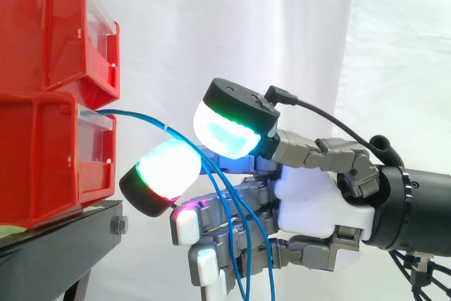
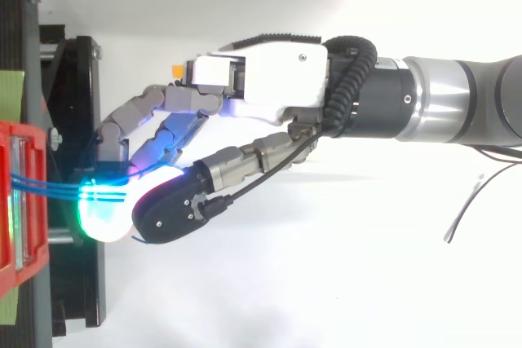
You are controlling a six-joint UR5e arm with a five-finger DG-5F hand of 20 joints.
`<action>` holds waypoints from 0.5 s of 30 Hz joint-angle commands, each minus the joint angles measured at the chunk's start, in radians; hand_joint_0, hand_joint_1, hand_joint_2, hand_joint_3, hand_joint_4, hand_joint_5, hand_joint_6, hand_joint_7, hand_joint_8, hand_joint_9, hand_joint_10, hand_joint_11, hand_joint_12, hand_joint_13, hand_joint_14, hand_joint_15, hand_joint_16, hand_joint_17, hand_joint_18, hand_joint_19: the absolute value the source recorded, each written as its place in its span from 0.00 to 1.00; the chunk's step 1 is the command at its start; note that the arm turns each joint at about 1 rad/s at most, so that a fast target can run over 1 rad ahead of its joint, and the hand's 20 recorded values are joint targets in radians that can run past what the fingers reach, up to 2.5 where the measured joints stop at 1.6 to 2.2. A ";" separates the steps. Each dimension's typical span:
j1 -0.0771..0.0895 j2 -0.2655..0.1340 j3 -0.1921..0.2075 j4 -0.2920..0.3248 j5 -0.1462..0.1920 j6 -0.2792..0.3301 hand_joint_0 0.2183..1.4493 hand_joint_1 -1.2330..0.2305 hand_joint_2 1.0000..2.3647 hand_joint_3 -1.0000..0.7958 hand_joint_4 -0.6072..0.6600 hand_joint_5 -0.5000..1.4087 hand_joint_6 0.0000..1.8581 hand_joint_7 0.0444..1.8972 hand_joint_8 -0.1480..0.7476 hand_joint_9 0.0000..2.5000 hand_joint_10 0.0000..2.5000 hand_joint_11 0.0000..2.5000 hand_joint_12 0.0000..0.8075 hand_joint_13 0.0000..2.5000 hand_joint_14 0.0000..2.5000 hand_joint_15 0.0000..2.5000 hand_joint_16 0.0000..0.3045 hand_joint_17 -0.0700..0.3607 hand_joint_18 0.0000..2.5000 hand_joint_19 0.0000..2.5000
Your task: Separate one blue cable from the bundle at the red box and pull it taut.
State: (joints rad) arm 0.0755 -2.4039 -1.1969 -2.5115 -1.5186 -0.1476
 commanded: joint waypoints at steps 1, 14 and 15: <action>0.000 0.000 0.000 0.000 0.000 0.000 0.31 0.47 0.01 0.43 0.54 0.18 0.42 0.41 0.46 0.35 0.01 0.28 0.44 0.40 0.01 0.25 0.19 0.47 0.31 0.28; -0.003 -0.001 0.002 0.002 0.009 -0.009 0.29 0.57 0.00 0.32 0.55 0.18 0.43 0.42 0.46 0.37 0.01 0.30 0.45 0.40 0.01 0.26 0.19 0.46 0.31 0.28; -0.003 -0.001 0.002 0.002 0.009 -0.012 0.30 0.57 0.01 0.32 0.55 0.18 0.43 0.42 0.46 0.37 0.01 0.30 0.45 0.40 0.01 0.26 0.19 0.46 0.32 0.29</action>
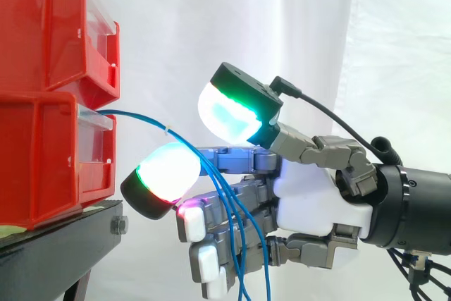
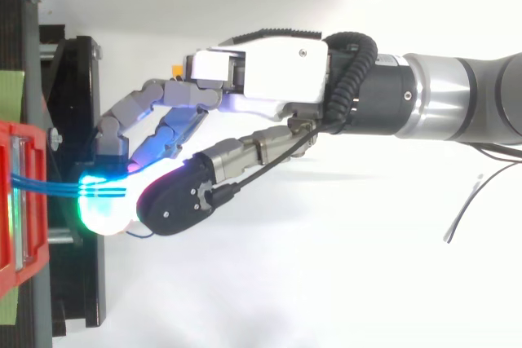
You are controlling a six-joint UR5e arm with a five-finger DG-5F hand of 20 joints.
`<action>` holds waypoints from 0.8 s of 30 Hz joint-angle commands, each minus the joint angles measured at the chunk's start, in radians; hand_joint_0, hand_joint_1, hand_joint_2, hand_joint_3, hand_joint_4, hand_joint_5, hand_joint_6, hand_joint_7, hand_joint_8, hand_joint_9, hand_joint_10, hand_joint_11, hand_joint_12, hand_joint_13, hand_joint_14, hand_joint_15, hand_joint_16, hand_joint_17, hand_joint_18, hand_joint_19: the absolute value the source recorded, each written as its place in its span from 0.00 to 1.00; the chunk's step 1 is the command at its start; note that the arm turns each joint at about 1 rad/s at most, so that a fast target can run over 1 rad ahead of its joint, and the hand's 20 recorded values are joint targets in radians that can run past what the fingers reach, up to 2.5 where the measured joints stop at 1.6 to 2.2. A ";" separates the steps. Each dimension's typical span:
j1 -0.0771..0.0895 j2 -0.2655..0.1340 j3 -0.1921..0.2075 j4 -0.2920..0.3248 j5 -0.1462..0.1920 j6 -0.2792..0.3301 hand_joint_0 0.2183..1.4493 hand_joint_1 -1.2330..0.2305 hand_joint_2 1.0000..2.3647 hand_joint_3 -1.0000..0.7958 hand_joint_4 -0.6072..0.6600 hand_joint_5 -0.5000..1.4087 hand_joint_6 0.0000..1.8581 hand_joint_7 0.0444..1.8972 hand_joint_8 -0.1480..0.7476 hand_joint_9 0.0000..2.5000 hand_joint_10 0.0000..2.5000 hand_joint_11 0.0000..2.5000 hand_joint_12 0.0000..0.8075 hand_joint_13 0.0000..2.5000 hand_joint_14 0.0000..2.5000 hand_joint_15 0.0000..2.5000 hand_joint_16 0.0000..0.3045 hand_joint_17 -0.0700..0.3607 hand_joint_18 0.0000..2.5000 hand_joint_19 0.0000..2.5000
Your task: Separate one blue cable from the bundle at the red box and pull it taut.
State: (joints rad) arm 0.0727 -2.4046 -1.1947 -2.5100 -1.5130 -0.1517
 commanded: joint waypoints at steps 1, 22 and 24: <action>-0.001 -0.001 0.000 -0.001 0.005 -0.009 0.30 0.56 0.01 0.33 0.55 0.18 0.43 0.42 0.46 0.37 0.01 0.30 0.44 0.40 0.01 0.26 0.19 0.46 0.32 0.29; -0.013 -0.041 0.069 -0.018 -0.039 -0.003 0.27 0.50 0.00 0.32 0.57 0.17 0.45 0.39 0.47 0.37 0.01 0.32 0.45 0.40 0.01 0.25 0.20 0.47 0.33 0.28; -0.013 -0.041 0.069 -0.013 -0.044 -0.002 0.26 0.50 0.00 0.31 0.58 0.17 0.45 0.39 0.47 0.37 0.01 0.31 0.45 0.40 0.01 0.25 0.20 0.48 0.33 0.28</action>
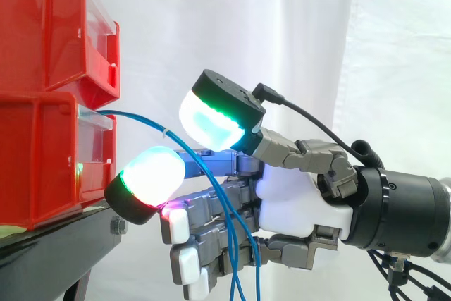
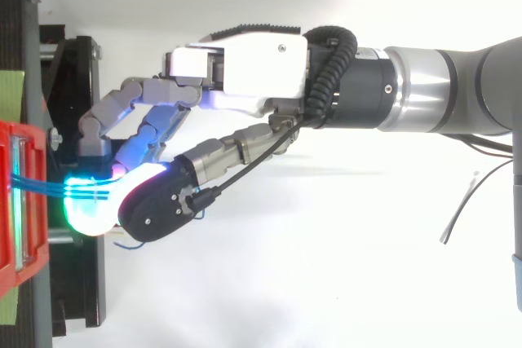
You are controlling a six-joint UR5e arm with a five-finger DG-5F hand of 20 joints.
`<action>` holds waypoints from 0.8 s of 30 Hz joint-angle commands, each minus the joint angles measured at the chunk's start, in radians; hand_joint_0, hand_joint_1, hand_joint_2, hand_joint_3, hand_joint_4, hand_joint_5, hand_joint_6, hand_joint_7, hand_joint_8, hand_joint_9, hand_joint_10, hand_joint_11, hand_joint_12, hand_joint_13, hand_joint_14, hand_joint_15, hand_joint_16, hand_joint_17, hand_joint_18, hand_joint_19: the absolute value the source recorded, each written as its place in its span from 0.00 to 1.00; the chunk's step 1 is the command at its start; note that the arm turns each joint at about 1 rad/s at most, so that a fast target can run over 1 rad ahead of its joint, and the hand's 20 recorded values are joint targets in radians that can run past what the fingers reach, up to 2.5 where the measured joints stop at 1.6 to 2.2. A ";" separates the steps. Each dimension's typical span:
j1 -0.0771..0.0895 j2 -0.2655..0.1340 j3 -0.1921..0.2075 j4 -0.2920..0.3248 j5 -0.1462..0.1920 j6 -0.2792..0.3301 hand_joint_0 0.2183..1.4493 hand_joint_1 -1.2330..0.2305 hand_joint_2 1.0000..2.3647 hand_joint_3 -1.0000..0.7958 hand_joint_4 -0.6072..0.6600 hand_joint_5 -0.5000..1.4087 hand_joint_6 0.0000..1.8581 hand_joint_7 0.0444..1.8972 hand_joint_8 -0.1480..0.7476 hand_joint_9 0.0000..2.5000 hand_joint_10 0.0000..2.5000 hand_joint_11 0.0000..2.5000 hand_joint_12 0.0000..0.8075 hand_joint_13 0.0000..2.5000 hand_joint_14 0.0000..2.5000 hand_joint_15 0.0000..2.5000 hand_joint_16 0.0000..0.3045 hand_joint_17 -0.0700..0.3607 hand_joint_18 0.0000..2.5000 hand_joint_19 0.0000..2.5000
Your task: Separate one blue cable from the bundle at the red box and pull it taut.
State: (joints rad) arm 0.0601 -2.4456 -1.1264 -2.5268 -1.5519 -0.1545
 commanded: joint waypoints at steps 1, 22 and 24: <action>0.000 0.000 0.000 0.005 -0.007 0.001 0.26 0.51 0.00 0.30 0.58 0.17 0.45 0.39 0.48 0.37 0.01 0.31 0.46 0.40 0.01 0.25 0.20 0.48 0.33 0.28; -0.008 0.000 0.010 0.003 -0.028 0.007 0.29 0.44 0.01 0.36 0.58 0.16 0.46 0.39 0.47 0.38 0.01 0.32 0.44 0.40 0.01 0.26 0.19 0.47 0.33 0.29; -0.016 -0.001 0.011 0.005 -0.031 0.007 0.28 0.44 0.01 0.34 0.58 0.16 0.46 0.39 0.47 0.38 0.01 0.33 0.45 0.40 0.01 0.26 0.19 0.47 0.33 0.29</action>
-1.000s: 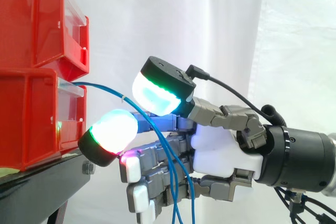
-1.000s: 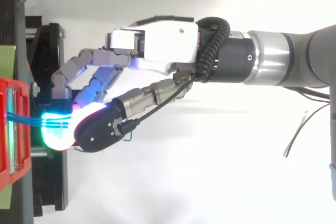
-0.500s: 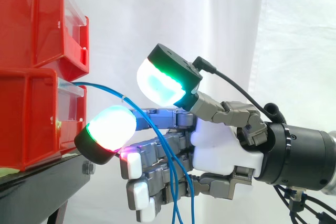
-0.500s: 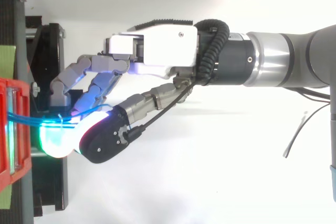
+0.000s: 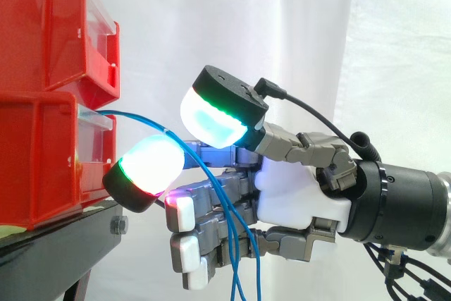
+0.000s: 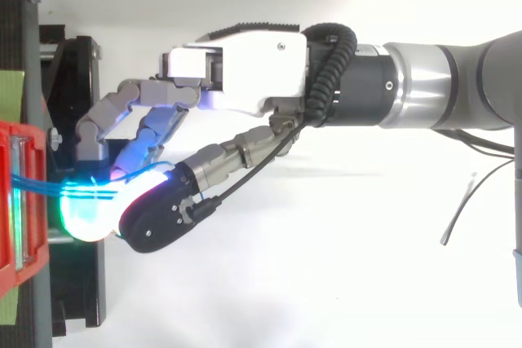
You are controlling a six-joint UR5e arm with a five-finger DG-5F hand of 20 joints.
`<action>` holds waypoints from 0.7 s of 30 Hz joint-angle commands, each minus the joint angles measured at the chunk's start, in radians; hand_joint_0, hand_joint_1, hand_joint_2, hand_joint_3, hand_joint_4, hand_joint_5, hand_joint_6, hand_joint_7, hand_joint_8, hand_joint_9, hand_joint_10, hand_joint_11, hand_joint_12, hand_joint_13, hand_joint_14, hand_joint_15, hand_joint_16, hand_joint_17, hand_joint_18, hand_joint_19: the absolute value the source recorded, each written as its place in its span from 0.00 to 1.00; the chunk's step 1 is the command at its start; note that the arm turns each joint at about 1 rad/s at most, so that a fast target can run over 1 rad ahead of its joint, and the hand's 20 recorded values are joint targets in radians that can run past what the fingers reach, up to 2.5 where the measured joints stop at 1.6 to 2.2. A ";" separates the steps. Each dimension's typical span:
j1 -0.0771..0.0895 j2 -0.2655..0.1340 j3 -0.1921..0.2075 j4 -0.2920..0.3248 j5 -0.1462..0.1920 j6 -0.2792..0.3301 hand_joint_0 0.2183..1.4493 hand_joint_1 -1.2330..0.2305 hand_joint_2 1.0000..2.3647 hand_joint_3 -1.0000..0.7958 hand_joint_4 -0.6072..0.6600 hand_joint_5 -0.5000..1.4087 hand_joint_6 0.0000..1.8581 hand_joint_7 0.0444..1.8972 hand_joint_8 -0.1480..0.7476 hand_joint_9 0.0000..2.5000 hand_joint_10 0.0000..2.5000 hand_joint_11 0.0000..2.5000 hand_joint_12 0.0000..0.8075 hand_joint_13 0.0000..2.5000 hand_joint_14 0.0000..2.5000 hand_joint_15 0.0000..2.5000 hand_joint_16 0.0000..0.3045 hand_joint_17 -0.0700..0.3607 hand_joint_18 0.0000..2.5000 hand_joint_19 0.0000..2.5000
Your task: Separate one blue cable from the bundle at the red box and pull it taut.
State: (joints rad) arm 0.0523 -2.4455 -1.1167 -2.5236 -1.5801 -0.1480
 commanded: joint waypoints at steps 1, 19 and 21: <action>-0.009 -0.001 0.001 0.002 -0.006 0.001 0.28 0.44 0.01 0.33 0.58 0.16 0.46 0.38 0.47 0.38 0.01 0.33 0.44 0.40 0.01 0.26 0.20 0.47 0.34 0.29; -0.012 0.000 0.000 0.003 -0.009 -0.004 0.30 0.41 0.01 0.47 0.55 0.16 0.49 0.38 0.47 0.38 0.01 0.34 0.45 0.40 0.01 0.25 0.20 0.48 0.34 0.29; -0.012 0.000 0.000 0.000 -0.009 -0.004 0.31 0.40 0.01 0.48 0.55 0.16 0.49 0.37 0.48 0.38 0.01 0.34 0.45 0.40 0.01 0.26 0.20 0.48 0.34 0.29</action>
State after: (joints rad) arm 0.0391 -2.4455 -1.1163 -2.5220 -1.5886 -0.1518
